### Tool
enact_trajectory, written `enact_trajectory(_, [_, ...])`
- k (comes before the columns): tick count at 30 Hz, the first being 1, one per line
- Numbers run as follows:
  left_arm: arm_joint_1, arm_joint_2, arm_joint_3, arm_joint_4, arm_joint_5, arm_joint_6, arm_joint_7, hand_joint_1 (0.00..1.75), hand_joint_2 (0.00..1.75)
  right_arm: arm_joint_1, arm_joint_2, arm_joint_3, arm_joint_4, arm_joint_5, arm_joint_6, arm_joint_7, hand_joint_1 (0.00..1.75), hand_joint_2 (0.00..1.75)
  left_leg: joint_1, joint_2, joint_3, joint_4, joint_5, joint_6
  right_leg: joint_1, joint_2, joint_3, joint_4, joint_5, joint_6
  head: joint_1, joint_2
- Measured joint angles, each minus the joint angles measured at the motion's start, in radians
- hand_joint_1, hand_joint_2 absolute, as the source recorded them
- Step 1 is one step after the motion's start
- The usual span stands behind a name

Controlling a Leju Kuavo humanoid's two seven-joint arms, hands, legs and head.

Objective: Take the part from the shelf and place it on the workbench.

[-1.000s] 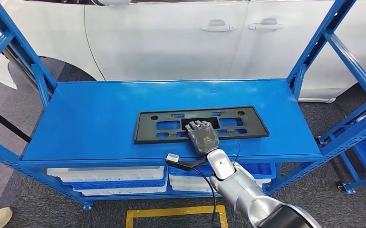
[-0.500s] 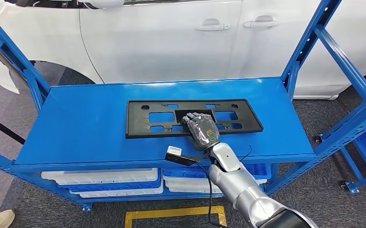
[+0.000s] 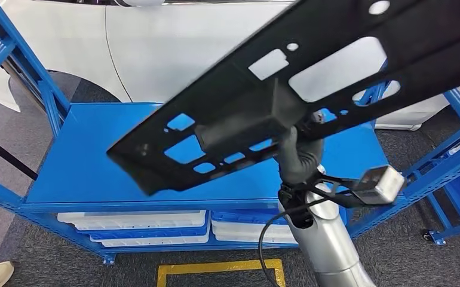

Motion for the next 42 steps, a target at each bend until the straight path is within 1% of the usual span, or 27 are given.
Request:
enact_trajectory(1, [0.000, 0.000, 0.000, 0.000, 0.003, 0.000, -0.004, 0.00, 1.75, 0.012, 0.000, -0.001, -0.037, -0.035, 0.032, 0.010, 1.75, 1.75, 0.000, -0.001, 0.000, 0.001, -0.001, 0.000, -0.001, 0.000, -0.011, 0.019, 0.003, 0.000, 0.000, 0.000])
enact_trajectory(2, [0.001, 0.000, 0.001, 0.000, 0.005, 0.000, -0.006, 0.00, 1.75, 0.020, 0.000, -0.001, -0.068, -0.068, 0.060, 0.025, 1.75, 1.75, -0.001, -0.001, 0.001, 0.002, -0.002, -0.001, -0.001, 0.000, -0.003, -0.001, 0.025, 0.000, 0.000, 0.000])
enact_trajectory(4, [0.001, 0.000, 0.001, 0.000, 0.012, -0.001, -0.009, 0.00, 1.75, 0.027, 0.000, 0.004, -0.112, -0.125, 0.108, 0.063, 1.75, 1.75, -0.001, -0.001, 0.001, 0.007, -0.004, -0.005, -0.001, 0.000, 0.052, -0.120, 0.091, -0.006, 0.000, 0.000])
enact_trajectory(6, [0.000, 0.000, 0.002, 0.000, 0.015, -0.001, -0.009, 0.00, 1.75, 0.032, -0.001, 0.018, -0.141, -0.156, 0.143, 0.103, 1.75, 1.75, -0.005, -0.001, -0.005, 0.018, -0.009, -0.014, 0.002, 0.000, 0.100, -0.228, 0.131, -0.015, 0.000, 0.000])
enact_trajectory(7, [0.000, 0.000, 0.002, 0.000, 0.016, 0.001, -0.009, 0.00, 1.75, 0.037, -0.001, 0.030, -0.150, -0.163, 0.159, 0.120, 1.75, 1.75, -0.007, -0.001, -0.009, 0.021, -0.010, -0.019, 0.003, 0.001, 0.110, -0.253, 0.137, -0.020, 0.000, 0.000])
enact_trajectory(10, [0.003, 0.004, 0.004, 0.000, 0.017, 0.007, -0.006, 0.00, 1.75, 0.052, -0.007, 0.065, -0.151, -0.157, 0.180, 0.145, 1.75, 1.75, -0.007, -0.001, -0.014, 0.025, -0.015, -0.034, 0.003, 0.000, 0.107, -0.260, 0.142, -0.038, 0.000, 0.000])
enact_trajectory(12, [0.006, 0.008, 0.005, 0.000, 0.017, 0.009, -0.001, 0.00, 1.75, 0.059, -0.011, 0.084, -0.148, -0.148, 0.180, 0.144, 1.75, 1.75, -0.004, -0.001, -0.032, 0.076, -0.061, -0.044, 0.000, -0.004, 0.103, -0.265, 0.150, -0.051, 0.000, 0.000])
enact_trajectory(14, [0.008, 0.009, 0.007, 0.000, 0.017, 0.013, 0.008, 0.00, 1.75, 0.072, -0.015, 0.096, -0.146, -0.137, 0.178, 0.134, 1.75, 1.75, -0.001, 0.000, -0.075, 0.195, -0.139, -0.051, 0.001, -0.008, 0.094, -0.265, 0.157, -0.058, 0.000, 0.000])
enact_trajectory(16, [0.012, 0.011, 0.008, 0.000, 0.017, 0.021, 0.017, 0.00, 1.75, 0.096, -0.020, 0.104, -0.145, -0.116, 0.178, 0.110, 1.75, 1.75, 0.000, 0.000, -0.102, 0.287, -0.181, -0.054, 0.003, -0.010, 0.081, -0.264, 0.166, -0.060, 0.000, 0.000])
enact_trajectory(17, [0.014, 0.012, 0.009, 0.000, 0.017, 0.024, 0.021, 0.00, 1.75, 0.108, -0.022, 0.107, -0.144, -0.101, 0.178, 0.095, 1.75, 1.75, 0.000, 0.000, -0.090, 0.282, -0.175, -0.054, 0.004, -0.010, 0.074, -0.263, 0.171, -0.059, 0.000, 0.000])
enact_trajectory(18, [0.016, 0.013, 0.009, 0.000, 0.017, 0.028, 0.025, 0.00, 1.75, 0.121, -0.024, 0.110, -0.144, -0.083, 0.178, 0.076, 1.75, 1.75, -0.001, 0.000, -0.057, 0.237, -0.153, -0.051, 0.005, -0.010, 0.068, -0.263, 0.176, -0.058, 0.000, 0.000])
enact_trajectory(20, [0.018, 0.016, 0.010, 0.000, 0.016, 0.035, 0.030, 0.00, 1.75, 0.141, -0.026, 0.115, -0.146, -0.044, 0.175, 0.037, 1.75, 1.75, -0.003, 0.000, 0.033, 0.092, -0.105, -0.042, 0.006, -0.009, 0.061, -0.262, 0.187, -0.052, 0.000, 0.000])
enact_trajectory(22, [0.018, 0.023, 0.010, 0.000, 0.016, 0.036, 0.039, 0.00, 1.75, 0.154, -0.027, 0.118, -0.158, 0.002, 0.153, 0.012, 1.75, 1.75, -0.010, -0.001, 0.077, 0.009, -0.083, -0.032, 0.005, -0.009, 0.058, -0.263, 0.198, -0.042, 0.000, 0.000])
enact_trajectory(25, [0.023, 0.034, 0.011, 0.000, 0.015, 0.032, 0.059, 0.00, 1.75, 0.169, -0.027, 0.118, -0.195, 0.066, 0.107, 0.002, 1.75, 1.75, -0.013, 0.000, 0.071, -0.002, -0.063, -0.017, 0.003, -0.009, 0.057, -0.270, 0.215, -0.023, 0.000, 0.000])
enact_trajectory(26, [0.023, 0.036, 0.013, 0.000, 0.015, 0.032, 0.065, 0.00, 1.75, 0.172, -0.027, 0.118, -0.209, 0.076, 0.101, 0.001, 1.75, 1.75, -0.011, 0.002, 0.066, -0.006, -0.052, -0.012, 0.002, -0.008, 0.051, -0.264, 0.205, -0.018, 0.000, 0.000])
enact_trajectory(27, [0.024, 0.039, 0.015, 0.000, 0.016, 0.032, 0.072, 0.00, 1.75, 0.174, -0.027, 0.117, -0.223, 0.082, 0.099, 0.001, 1.75, 1.75, -0.008, 0.004, 0.059, -0.011, -0.039, -0.006, 0.002, -0.007, 0.041, -0.243, 0.178, -0.013, 0.000, 0.000])
enact_trajectory(28, [0.023, 0.041, 0.017, -0.001, 0.018, 0.034, 0.078, 0.00, 1.75, 0.175, -0.027, 0.115, -0.232, 0.083, 0.103, 0.000, 1.75, 1.75, -0.005, 0.007, 0.049, -0.013, -0.027, -0.003, 0.000, -0.006, 0.024, -0.199, 0.133, -0.009, 0.000, 0.000])
enact_trajectory(30, [0.024, 0.044, 0.023, -0.001, 0.021, 0.039, 0.090, 0.00, 1.75, 0.178, -0.027, 0.112, -0.243, 0.081, 0.123, 0.000, 1.75, 1.75, -0.007, 0.009, 0.023, -0.012, -0.009, 0.001, -0.003, -0.006, -0.010, -0.073, 0.037, -0.003, 0.000, 0.000])
enact_trajectory(31, [0.025, 0.045, 0.026, -0.001, 0.023, 0.042, 0.095, 0.00, 1.75, 0.182, -0.027, 0.109, -0.249, 0.079, 0.140, 0.000, 1.75, 1.75, -0.008, 0.010, 0.010, -0.010, 0.000, 0.001, -0.004, -0.006, -0.015, -0.022, 0.014, -0.001, 0.000, 0.000])
enact_trajectory(32, [0.027, 0.046, 0.028, -0.001, 0.025, 0.046, 0.101, 0.00, 1.75, 0.188, -0.027, 0.104, -0.255, 0.076, 0.163, 0.000, 1.75, 1.75, -0.008, 0.010, -0.005, -0.008, 0.009, 0.000, -0.004, -0.006, -0.004, -0.002, 0.013, 0.000, 0.000, 0.000])
enact_trajectory(34, [0.031, 0.045, 0.032, -0.001, 0.028, 0.055, 0.113, 0.00, 1.75, 0.197, -0.027, 0.091, -0.265, 0.066, 0.224, 0.000, 1.75, 1.75, -0.009, 0.010, -0.030, -0.001, 0.023, -0.003, -0.004, -0.006, 0.070, -0.067, 0.053, -0.004, 0.000, 0.000])
enact_trajectory(36, [0.036, 0.045, 0.036, -0.001, 0.030, 0.063, 0.125, 0.00, 1.75, 0.199, -0.026, 0.073, -0.274, 0.055, 0.278, 0.000, 1.75, 1.75, -0.010, 0.009, -0.048, 0.009, 0.034, -0.011, -0.001, -0.006, 0.171, -0.202, 0.067, -0.012, -0.001, 0.000])
enact_trajectory(37, [0.038, 0.045, 0.038, -0.001, 0.029, 0.066, 0.129, 0.00, 1.75, 0.199, -0.025, 0.063, -0.278, 0.051, 0.298, 0.000, 1.75, 1.75, -0.011, 0.009, -0.053, 0.013, 0.039, -0.016, 0.002, -0.005, 0.202, -0.249, 0.064, -0.017, -0.001, 0.000])
enact_trajectory(38, [0.039, 0.045, 0.040, -0.001, 0.028, 0.069, 0.133, 0.00, 1.75, 0.199, -0.025, 0.052, -0.280, 0.047, 0.315, 0.000, 1.75, 1.75, -0.011, 0.009, -0.056, 0.014, 0.045, -0.022, 0.005, -0.005, 0.216, -0.274, 0.059, -0.022, -0.001, 0.000])
enact_trajectory(40, [0.041, 0.045, 0.044, -0.001, 0.024, 0.076, 0.142, 0.00, 1.75, 0.196, -0.024, 0.025, -0.280, 0.044, 0.347, 0.000, 1.75, 1.75, -0.010, 0.008, -0.058, 0.015, 0.054, -0.033, 0.005, -0.006, 0.208, -0.280, 0.072, -0.036, -0.001, 0.000])
enact_trajectory(41, [0.043, 0.046, 0.045, -0.001, 0.021, 0.078, 0.147, 0.00, 1.75, 0.194, -0.024, 0.010, -0.279, 0.043, 0.361, 0.000, 1.75, 1.75, -0.009, 0.007, -0.063, 0.022, 0.045, -0.038, 0.003, -0.007, 0.202, -0.282, 0.081, -0.044, -0.001, 0.000])
enact_trajectory(42, [0.045, 0.046, 0.046, -0.002, 0.017, 0.080, 0.151, 0.00, 1.75, 0.192, -0.024, -0.004, -0.279, 0.042, 0.372, 0.000, 1.75, 1.75, -0.007, 0.006, -0.073, 0.045, 0.018, -0.043, 0.002, -0.009, 0.194, -0.285, 0.091, -0.052, -0.001, 0.000])
